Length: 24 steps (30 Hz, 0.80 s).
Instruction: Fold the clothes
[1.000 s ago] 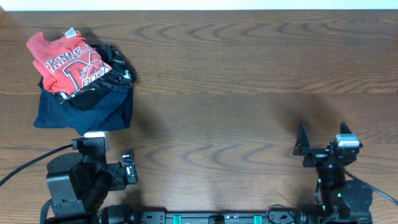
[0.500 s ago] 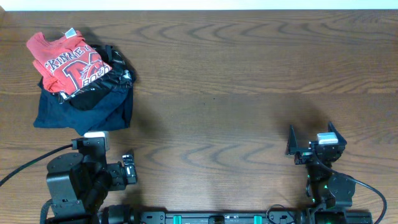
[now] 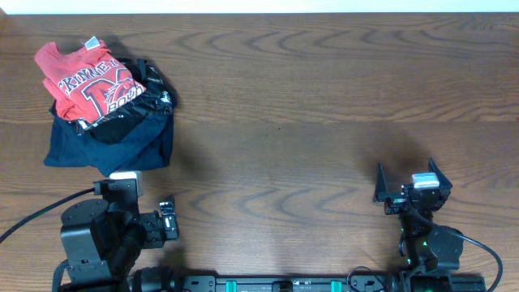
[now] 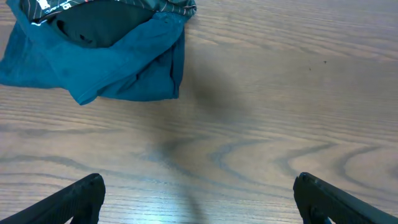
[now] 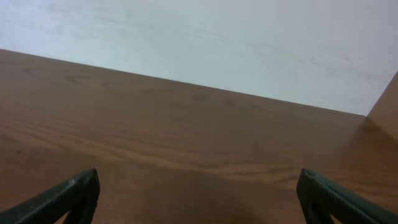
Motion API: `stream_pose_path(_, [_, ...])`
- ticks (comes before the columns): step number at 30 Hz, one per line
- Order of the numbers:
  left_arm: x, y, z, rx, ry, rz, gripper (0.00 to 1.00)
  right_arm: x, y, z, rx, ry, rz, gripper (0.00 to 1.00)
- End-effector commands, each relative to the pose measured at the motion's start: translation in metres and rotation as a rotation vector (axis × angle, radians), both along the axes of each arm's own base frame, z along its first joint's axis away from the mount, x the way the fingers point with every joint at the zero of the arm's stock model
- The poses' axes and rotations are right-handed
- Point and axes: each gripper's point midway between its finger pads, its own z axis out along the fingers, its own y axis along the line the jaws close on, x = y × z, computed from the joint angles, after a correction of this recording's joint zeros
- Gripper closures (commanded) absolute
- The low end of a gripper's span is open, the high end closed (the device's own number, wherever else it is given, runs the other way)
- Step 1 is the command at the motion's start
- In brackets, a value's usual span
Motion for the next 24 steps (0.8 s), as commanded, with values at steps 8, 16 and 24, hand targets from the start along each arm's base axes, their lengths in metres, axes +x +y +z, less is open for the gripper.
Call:
stream_pose_path(8, [-0.0014,0.0018,0.0003,0.017,-0.003,-0.001,0.02,-0.0003,-0.0007,-0.0002,-0.011,-0.001,0.0,0.01])
stream_pose_path(16, [-0.0013,0.0018,0.0004,0.017,-0.003,-0.001,0.02,-0.0003,-0.0008,-0.0002,-0.011,-0.001,0.0,0.01])
stream_pose_path(24, [-0.0042,0.0016,-0.0039,0.017,0.013,-0.002,0.02,-0.0003,-0.0008,-0.0002,-0.011,-0.001,0.0,0.01])
